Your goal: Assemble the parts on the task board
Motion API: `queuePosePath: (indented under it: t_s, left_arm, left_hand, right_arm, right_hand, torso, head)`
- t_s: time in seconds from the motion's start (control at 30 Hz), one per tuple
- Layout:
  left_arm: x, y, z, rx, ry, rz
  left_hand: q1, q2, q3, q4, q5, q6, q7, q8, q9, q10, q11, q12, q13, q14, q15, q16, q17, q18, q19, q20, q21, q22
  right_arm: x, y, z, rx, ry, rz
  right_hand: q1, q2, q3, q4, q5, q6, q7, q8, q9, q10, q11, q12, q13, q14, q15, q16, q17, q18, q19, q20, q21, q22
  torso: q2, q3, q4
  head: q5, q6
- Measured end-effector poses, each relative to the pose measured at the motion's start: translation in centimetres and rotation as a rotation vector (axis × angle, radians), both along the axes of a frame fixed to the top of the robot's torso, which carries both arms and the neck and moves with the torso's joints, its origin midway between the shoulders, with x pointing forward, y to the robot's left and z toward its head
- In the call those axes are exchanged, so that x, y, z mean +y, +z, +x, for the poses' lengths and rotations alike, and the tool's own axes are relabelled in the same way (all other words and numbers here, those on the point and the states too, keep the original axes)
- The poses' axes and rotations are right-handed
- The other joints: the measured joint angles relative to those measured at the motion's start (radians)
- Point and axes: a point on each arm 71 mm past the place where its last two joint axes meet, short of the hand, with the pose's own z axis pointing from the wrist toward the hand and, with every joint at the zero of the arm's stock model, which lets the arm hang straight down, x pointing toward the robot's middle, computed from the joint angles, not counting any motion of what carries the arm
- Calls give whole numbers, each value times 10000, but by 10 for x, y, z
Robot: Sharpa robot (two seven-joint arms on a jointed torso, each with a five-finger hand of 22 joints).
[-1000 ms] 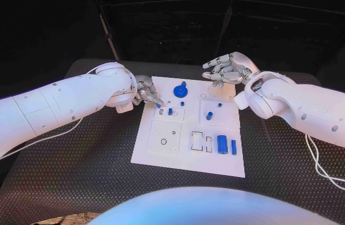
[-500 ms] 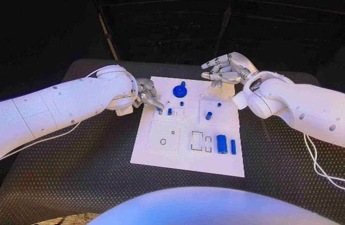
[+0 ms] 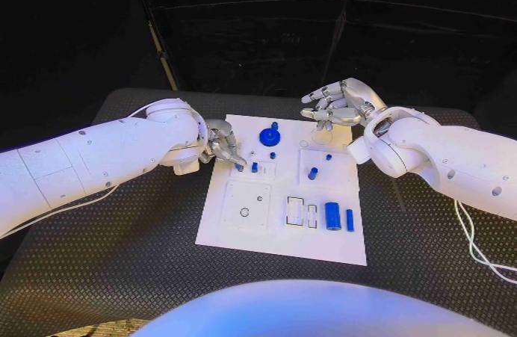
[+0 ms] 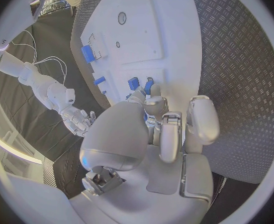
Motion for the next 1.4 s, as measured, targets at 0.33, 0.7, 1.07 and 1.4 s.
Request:
queuePosePath:
  t_s: [0.33, 0.7, 1.07, 1.4]
  left_arm:
    - [-1, 0, -1, 25, -73, 40]
    - [-4, 0, -1, -40, -170, 106]
    - [-6, -1, -1, -70, -230, 182]
    - [-6, -2, -1, -64, -252, 226]
  left_hand:
    - [-32, -32, 0, -1, -6, -16, 16, -11, 43, 1, 2, 0, 0, 0, 0, 0, 0, 0, 0, 0, 0, -1]
    - [-26, -24, 0, -1, -35, -66, -3, 41, 52, 14, 21, 0, 10, 0, 0, 0, 0, 0, 0, 0, 0, -2]
    - [-18, -16, 42, 39, -38, -50, -20, 28, 51, 43, -3, 41, 20, 0, 0, 0, 0, 1, 0, 0, 0, -3]
    - [-17, -15, 42, 38, 4, -45, -22, 10, 59, 56, 13, 41, 19, 0, 0, 0, 0, 0, 0, 1, 0, -4]
  right_arm:
    - [0, 0, 0, 11, 6, -10]
    - [0, -1, 0, 29, 25, -12]
    - [0, -2, 1, 41, 19, -21]
    - [0, -2, 1, 55, 22, -25]
  right_hand:
    - [0, 0, 0, 0, 0, 0, 0, 0, 0, 0, 0, 0, 1, 0, 0, 0, -1, 1, 0, 0, 0, 1]
    - [0, 0, 0, 0, 0, 0, 0, 0, 0, 0, 0, 0, 2, 0, 0, 0, -2, 1, 0, 0, 0, 1]
    - [0, 0, 0, 0, 0, 0, 0, 0, 0, 0, 0, 0, 2, 0, 0, 0, -3, 1, 0, 0, 0, 2]
    - [0, 0, 0, 0, 0, 0, 0, -1, 0, 0, 0, 0, 3, 0, 0, 0, -4, 1, 0, 0, 0, 2]
  torso:
    - [2, 7, -6]
    - [8, 7, -7]
    - [5, 8, -7]
    - [3, 9, -7]
  head:
    - [-5, 0]
    - [-14, 0]
    - [-16, 0]
    - [-21, 0]
